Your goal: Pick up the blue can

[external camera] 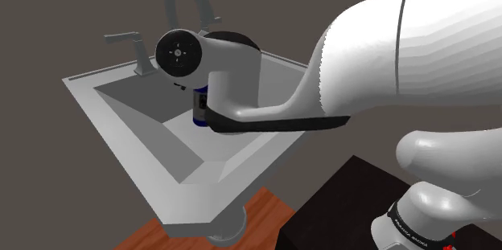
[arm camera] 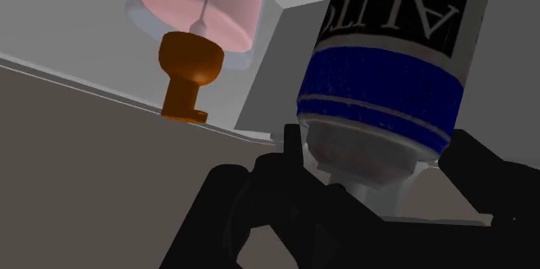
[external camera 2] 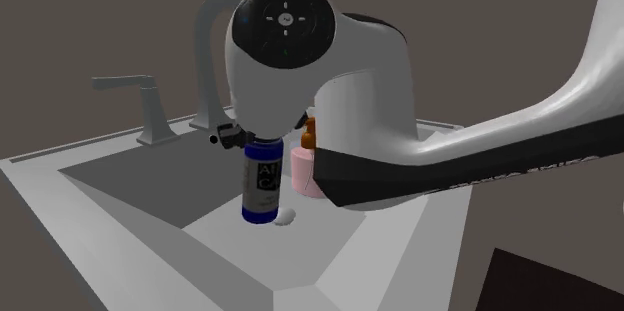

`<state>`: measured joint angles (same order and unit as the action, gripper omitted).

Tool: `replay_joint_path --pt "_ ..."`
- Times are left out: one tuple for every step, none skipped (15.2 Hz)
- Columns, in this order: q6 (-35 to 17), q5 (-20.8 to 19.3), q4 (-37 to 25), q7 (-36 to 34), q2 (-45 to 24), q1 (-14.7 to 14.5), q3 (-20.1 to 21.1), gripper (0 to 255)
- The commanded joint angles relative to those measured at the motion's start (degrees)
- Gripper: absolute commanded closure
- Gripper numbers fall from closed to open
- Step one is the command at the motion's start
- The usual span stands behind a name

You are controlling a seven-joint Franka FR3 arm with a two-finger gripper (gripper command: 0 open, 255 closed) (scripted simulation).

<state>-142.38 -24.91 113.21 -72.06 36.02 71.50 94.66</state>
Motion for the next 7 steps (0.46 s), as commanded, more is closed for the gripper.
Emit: replay_joint_path --pt "1.17 -0.12 -0.78 0.9 -0.79 -0.8 -1.0 255" --pt "1.68 -0.15 -1.17 1.3 -1.11 -1.08 -1.36 255" --pt "2.19 -0.17 -1.57 1.7 -1.42 -1.34 -1.71 255" --pt "2.7 -0.2 -1.99 2.1 -1.73 -1.59 -2.06 255" --pt "3.22 -0.21 -2.42 2.5 -2.03 -1.84 -2.4 255" --pt "3.29 -0.21 -2.47 2.57 -2.08 -1.89 -2.46 255" --pt "3.29 -0.21 -2.48 2.57 -2.07 -1.88 -2.45 255"
